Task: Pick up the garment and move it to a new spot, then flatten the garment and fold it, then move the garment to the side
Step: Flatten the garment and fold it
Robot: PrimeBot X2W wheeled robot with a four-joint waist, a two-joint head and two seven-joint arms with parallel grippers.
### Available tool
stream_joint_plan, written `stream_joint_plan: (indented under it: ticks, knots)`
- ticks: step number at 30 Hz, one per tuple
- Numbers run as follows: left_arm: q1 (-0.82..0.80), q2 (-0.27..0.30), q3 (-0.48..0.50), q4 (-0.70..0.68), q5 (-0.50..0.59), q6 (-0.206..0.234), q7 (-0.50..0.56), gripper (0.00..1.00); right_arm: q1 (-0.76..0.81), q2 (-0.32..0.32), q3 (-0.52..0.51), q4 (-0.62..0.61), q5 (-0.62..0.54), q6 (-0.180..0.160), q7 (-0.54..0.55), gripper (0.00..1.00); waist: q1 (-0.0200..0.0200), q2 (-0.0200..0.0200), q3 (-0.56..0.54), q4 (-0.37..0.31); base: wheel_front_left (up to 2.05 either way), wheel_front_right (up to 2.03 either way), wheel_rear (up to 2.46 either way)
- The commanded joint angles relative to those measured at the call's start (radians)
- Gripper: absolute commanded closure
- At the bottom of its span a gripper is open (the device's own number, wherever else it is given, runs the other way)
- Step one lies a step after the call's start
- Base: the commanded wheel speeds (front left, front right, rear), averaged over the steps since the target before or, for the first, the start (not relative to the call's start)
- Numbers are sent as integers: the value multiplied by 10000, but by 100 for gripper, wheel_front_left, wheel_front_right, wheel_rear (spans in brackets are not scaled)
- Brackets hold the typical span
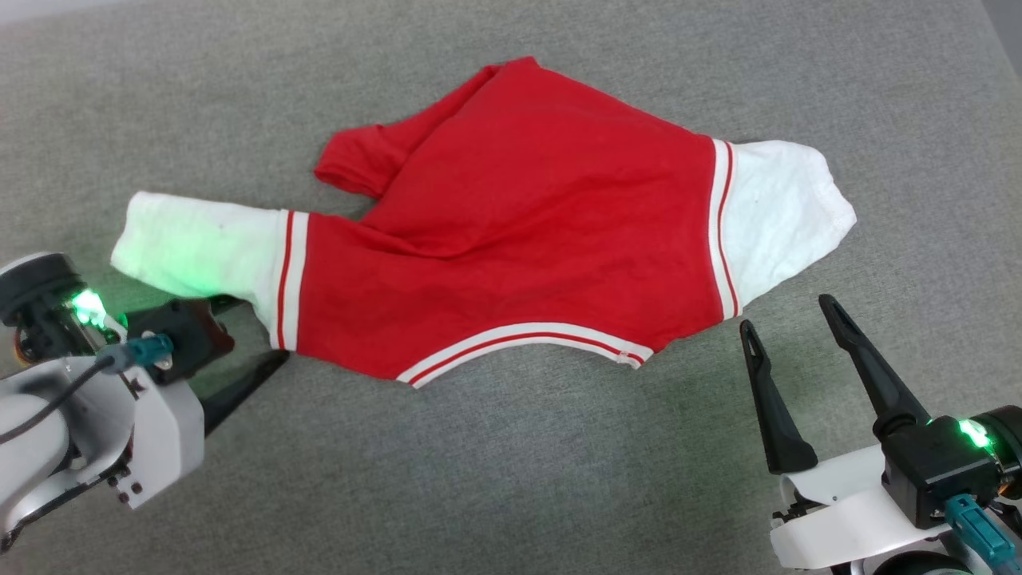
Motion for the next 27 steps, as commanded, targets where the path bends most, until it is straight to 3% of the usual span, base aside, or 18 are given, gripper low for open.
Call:
stream_joint_plan:
  ticks: [1,9,10,11,12,13,14,27]
  knots:
    - [23,35,-73,185,103,47,61,0,38,31,0,30,17,-18,-57,0,0,0,10,19,0,0,0]
    - [-117,-191,-62,94,61,36,-111,1,-89,41,60,181,131,-18,-64,0,0,0,9,84,0,0,0]
    - [-126,-221,-62,60,-86,34,-116,23,-112,42,77,186,154,-18,-61,0,0,0,15,80,0,0,0]
    - [-137,-234,-59,22,-153,34,-78,52,-130,42,86,188,178,-18,-62,0,0,0,19,75,0,0,0]
    - [-157,-232,-58,-11,-180,34,-36,62,-135,41,94,182,198,-18,-62,0,0,0,23,73,0,0,0]
    - [-158,-220,-56,-41,-207,36,21,91,-130,43,109,170,209,-18,-61,0,0,0,32,68,0,0,0]
    - [-146,-212,-52,-62,-246,36,80,100,-122,43,113,161,222,-18,-67,0,0,0,36,63,0,0,0]
    - [-400,34,-37,-444,-1153,36,23,100,65,42,-138,310,311,-18,-9,0,0,0,-241,323,0,0,0]
